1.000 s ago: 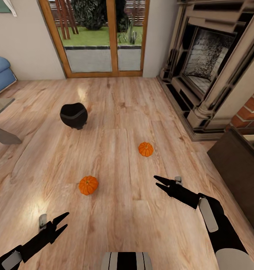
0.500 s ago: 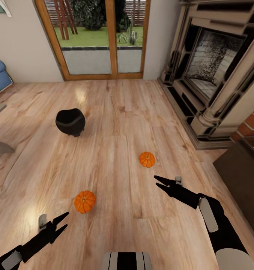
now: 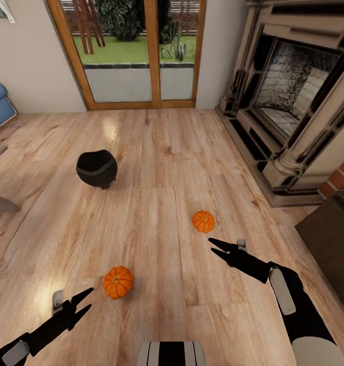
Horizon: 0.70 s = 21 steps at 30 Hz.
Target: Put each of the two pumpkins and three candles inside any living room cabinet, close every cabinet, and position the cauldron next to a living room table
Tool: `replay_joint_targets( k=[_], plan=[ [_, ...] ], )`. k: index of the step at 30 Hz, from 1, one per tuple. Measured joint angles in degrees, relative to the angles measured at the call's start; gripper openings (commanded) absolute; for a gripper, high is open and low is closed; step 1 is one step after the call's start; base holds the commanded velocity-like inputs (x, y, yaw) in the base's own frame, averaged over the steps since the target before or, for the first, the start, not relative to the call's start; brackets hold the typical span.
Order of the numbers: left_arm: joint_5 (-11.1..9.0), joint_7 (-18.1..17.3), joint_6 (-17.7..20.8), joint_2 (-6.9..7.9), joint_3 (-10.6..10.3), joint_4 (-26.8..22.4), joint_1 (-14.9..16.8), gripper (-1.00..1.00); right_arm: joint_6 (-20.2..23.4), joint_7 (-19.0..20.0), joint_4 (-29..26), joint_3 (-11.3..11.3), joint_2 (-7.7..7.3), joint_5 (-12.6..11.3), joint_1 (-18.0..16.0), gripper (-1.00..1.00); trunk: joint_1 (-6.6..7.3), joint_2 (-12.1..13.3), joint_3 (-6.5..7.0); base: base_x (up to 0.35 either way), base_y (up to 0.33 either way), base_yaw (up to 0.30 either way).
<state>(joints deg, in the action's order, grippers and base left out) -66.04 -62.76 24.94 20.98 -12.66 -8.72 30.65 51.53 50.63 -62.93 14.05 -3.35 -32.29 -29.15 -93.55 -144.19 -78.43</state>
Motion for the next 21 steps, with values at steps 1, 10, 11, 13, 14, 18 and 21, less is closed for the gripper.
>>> replay_joint_targets(
  k=[1, 10, 11, 13, 14, 18, 21],
  plan=[
    [-0.01, 0.01, 0.04, 0.00, 0.00, 0.00, 0.00, 1.00, 0.01, 0.00, 0.02, -0.01, 0.00, 0.00, 0.00, 1.00, 0.00, 0.00, 0.00, -0.016, 0.031, 0.000],
    [-0.06, 0.03, 0.11, 0.00, 0.01, 0.01, -0.01, 1.00, 0.07, 0.00, 0.05, 0.03, 0.00, 0.01, 0.00, 1.00, 0.00, 0.00, 0.00, -0.005, 0.009, 0.000],
    [-0.06, 0.04, 0.11, 0.00, 0.01, 0.02, -0.01, 1.00, 0.07, 0.00, 0.04, 0.03, 0.00, 0.01, 0.00, 1.00, 0.00, 0.00, 0.00, -0.001, 0.001, 0.000],
    [-0.07, 0.04, 0.11, 0.00, 0.01, 0.03, -0.01, 1.00, 0.07, 0.00, 0.02, 0.03, 0.00, 0.01, 0.00, 1.00, 0.00, 0.00, 0.00, 0.000, 0.000, 0.000],
    [-0.07, 0.05, 0.11, 0.00, 0.01, 0.03, -0.01, 1.00, 0.07, 0.00, 0.01, 0.02, 0.00, 0.01, 0.00, 1.00, 0.00, 0.00, 0.00, 0.000, 0.000, 0.000],
    [-0.07, 0.05, 0.04, 0.00, 0.01, 0.01, -0.01, 1.00, 0.07, 0.00, 0.02, 0.01, 0.00, 0.01, 0.00, 1.00, 0.00, 0.00, 0.00, 0.000, 0.000, 0.000],
    [-0.07, 0.07, -0.04, 0.00, 0.01, 0.00, -0.01, 1.00, 0.07, 0.00, 0.06, 0.01, 0.00, 0.01, 0.00, 1.00, 0.00, 0.00, 0.00, 0.000, 0.000, 0.000]
  ],
)
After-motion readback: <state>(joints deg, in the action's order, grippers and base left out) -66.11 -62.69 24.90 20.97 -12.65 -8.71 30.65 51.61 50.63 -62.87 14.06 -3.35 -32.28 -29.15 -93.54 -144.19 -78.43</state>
